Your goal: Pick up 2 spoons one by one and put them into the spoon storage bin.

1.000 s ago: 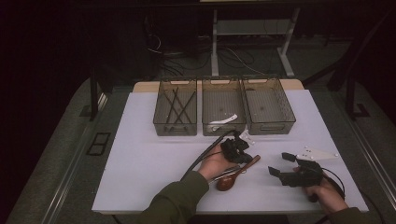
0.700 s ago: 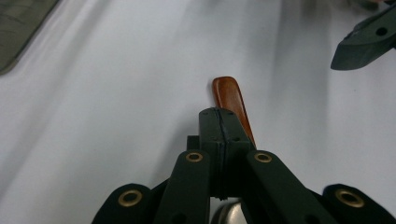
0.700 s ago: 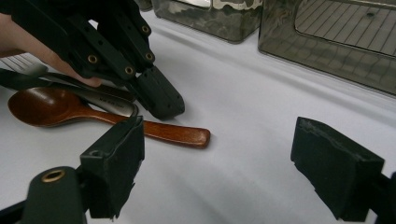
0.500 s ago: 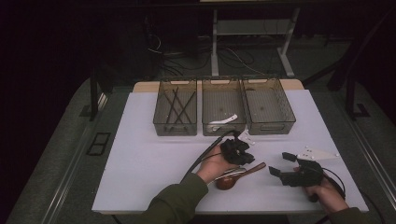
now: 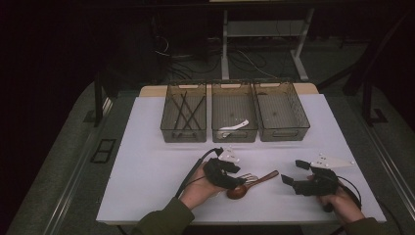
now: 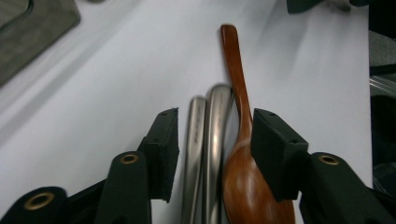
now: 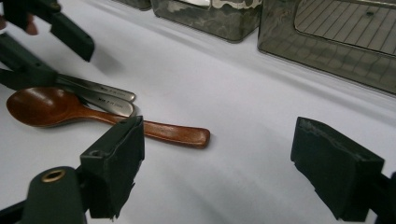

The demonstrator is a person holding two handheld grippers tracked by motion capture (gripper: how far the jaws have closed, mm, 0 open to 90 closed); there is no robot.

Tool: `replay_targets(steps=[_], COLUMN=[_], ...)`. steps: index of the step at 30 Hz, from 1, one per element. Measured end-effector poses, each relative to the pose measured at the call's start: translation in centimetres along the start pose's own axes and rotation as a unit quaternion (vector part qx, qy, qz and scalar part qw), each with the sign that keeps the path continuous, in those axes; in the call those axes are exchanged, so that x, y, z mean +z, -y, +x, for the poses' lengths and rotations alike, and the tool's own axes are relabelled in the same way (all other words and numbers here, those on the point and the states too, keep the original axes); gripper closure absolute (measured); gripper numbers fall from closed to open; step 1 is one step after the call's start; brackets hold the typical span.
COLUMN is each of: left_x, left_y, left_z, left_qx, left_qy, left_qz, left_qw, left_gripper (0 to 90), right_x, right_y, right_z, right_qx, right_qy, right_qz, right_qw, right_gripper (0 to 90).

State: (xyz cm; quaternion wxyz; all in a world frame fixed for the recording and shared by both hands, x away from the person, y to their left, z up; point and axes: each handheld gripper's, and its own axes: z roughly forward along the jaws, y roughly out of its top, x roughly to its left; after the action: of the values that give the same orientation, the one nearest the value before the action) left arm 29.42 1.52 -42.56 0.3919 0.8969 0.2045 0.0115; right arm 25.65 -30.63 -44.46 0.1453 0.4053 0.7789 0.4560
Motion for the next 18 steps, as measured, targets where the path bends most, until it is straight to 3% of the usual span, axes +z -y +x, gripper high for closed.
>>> replay_targets(steps=[6, 8, 18], left_x=[-0.7, -0.7, -0.3], left_y=[1.7, 2.1, 2.2], left_z=[-1.0, -1.3, -1.7], left_qx=[-0.007, 0.001, 0.008], left_qy=[-0.001, -0.005, -0.005], left_qz=[0.003, 0.01, 0.014], left_qw=[1.0, 0.9999, 0.9999], left_gripper=[48.3, 48.5, 49.0], right_x=[0.0, 0.0, 0.0], right_y=[0.0, 0.0, 0.0], right_z=[0.0, 0.0, -0.1], right_qx=[0.0, 0.0, 0.001], right_qy=[0.001, 0.001, 0.001], right_qz=[0.0, 0.0, 0.0], right_qw=[1.0, 1.0, 1.0], right_gripper=[17.0, 17.1, 17.1])
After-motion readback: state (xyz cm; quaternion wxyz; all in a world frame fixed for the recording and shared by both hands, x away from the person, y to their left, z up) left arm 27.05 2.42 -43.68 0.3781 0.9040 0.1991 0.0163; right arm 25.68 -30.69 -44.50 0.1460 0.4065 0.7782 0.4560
